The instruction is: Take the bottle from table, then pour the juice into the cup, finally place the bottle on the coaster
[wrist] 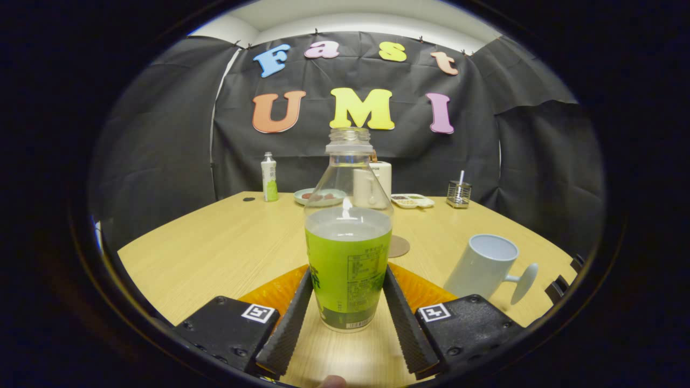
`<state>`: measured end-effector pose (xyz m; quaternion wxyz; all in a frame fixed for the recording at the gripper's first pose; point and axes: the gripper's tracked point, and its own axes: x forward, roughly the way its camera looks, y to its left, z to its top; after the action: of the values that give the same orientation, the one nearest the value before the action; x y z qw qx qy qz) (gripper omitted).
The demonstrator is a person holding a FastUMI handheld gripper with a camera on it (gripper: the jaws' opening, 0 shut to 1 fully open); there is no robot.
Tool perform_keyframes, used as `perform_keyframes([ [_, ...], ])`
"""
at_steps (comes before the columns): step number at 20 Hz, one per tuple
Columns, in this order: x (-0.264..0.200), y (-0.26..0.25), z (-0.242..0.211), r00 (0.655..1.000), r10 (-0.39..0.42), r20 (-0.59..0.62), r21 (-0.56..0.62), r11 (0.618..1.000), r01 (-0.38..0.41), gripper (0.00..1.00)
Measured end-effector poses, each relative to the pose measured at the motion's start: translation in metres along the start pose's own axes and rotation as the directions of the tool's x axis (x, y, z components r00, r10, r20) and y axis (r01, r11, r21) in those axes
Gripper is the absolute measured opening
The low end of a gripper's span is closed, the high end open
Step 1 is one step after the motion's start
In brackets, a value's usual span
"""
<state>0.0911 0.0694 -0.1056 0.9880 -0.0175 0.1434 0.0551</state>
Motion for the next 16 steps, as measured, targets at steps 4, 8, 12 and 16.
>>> perform_keyframes([
  [4, -0.004, 0.000, 0.013, 1.000, 0.015, 0.002, 0.042, 0.999, -0.015, 0.81],
  [8, -0.008, 0.003, 0.035, 0.999, 0.039, 0.038, 0.125, 0.991, -0.043, 0.80],
  [12, -0.007, 0.007, 0.055, 0.998, 0.057, 0.040, 0.239, 0.969, -0.065, 0.80],
  [16, 0.000, 0.017, 0.071, 0.996, 0.081, 0.037, 0.395, 0.915, -0.089, 0.80],
])
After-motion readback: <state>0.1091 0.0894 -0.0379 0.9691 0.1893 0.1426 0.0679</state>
